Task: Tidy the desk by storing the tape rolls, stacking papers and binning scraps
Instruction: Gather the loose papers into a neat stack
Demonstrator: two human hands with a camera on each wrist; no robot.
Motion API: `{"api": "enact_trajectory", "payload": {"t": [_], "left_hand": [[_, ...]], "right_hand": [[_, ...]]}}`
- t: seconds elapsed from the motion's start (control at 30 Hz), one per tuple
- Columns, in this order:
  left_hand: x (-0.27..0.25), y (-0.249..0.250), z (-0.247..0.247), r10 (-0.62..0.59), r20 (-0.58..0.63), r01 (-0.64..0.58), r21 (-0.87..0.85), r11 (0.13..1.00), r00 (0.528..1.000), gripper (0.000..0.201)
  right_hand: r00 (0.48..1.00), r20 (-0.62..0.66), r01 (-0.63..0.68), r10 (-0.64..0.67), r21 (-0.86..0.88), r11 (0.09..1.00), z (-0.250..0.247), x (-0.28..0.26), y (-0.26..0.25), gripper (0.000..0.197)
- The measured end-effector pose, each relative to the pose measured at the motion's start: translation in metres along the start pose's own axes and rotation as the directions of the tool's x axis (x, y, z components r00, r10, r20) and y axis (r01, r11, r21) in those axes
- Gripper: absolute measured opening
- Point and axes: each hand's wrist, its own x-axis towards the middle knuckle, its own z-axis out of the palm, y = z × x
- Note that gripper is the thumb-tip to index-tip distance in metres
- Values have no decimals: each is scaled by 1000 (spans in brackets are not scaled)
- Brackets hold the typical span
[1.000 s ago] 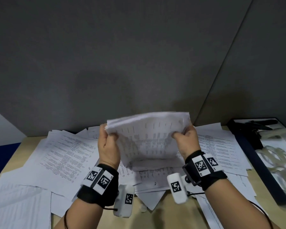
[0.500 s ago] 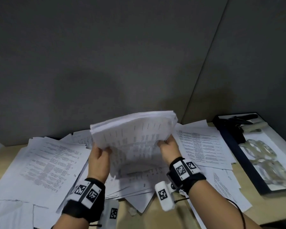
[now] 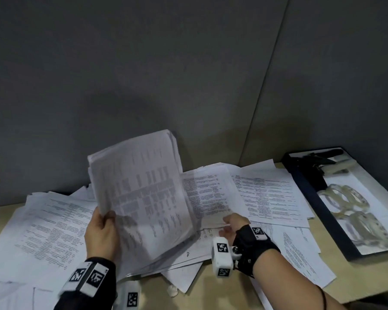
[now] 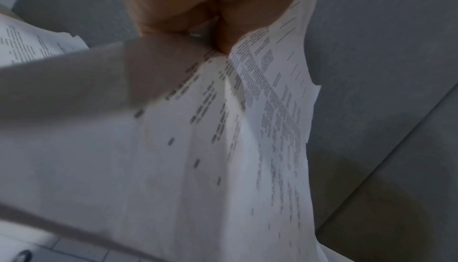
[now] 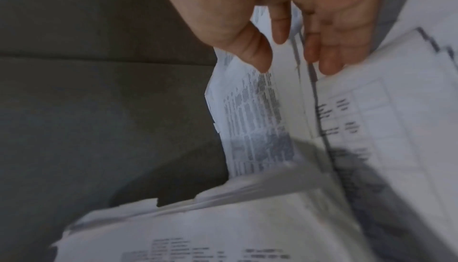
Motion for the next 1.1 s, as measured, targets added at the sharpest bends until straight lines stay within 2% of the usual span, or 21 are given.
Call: {"api": "enact_trajectory", "payload": {"t": [0.07, 0.13, 0.2, 0.3, 0.37, 0.47, 0.57, 0.67, 0.73, 0.83, 1.0, 1.1], "left_hand": [[-2, 1, -3, -8, -15, 8, -3, 1000, 1000, 20], [-4, 4, -4, -11, -21, 11, -16, 1000, 1000, 19], [-4, 5, -4, -19, -27, 18, -31, 999, 999, 21], [-4, 7, -3, -31, -32, 30, -57, 998, 999, 24], [-6, 10, -2, -30, -34, 28, -66, 997, 999, 24], [-10, 18, -1, -33, -34, 29, -92, 995, 999, 24], [-13, 24, -3, -35, -45, 29, -109, 994, 998, 24], [-15, 26, -8, -35, -67, 28, -92, 995, 997, 22], [-15, 25, -11, -35, -78, 29, -68, 997, 996, 21], [-16, 24, -14, -45, -86, 39, -67, 997, 995, 24], [-18, 23, -15, -64, -92, 56, -88, 995, 994, 25], [-19, 25, -16, -67, -87, 56, -123, 991, 994, 28]], "right_hand": [[997, -15, -78, 78, 25, 997, -3, -11, -3, 17], [994, -8, -112, 112, 20, 994, -5, -17, -5, 6], [992, -10, -126, 126, 4, 992, -9, -18, -3, 9], [989, 24, -147, 145, 77, 986, -12, -16, -1, 12], [991, 29, -132, 130, 69, 989, -9, -17, -6, 22], [995, 19, -96, 95, 108, 989, 0, -20, -24, 24], [999, -22, -46, 47, 49, 998, 9, -19, -34, 31], [994, 67, -87, 81, 95, 992, 17, -23, -30, 21], [984, 139, -127, 111, 109, 986, 22, -23, -21, 23], [974, 183, -154, 133, 107, 982, 27, -24, -7, 25], [992, 124, -28, 25, 20, 999, 29, -7, -17, 28], [990, 142, -20, 15, 33, 999, 33, -10, -28, 26]]}}
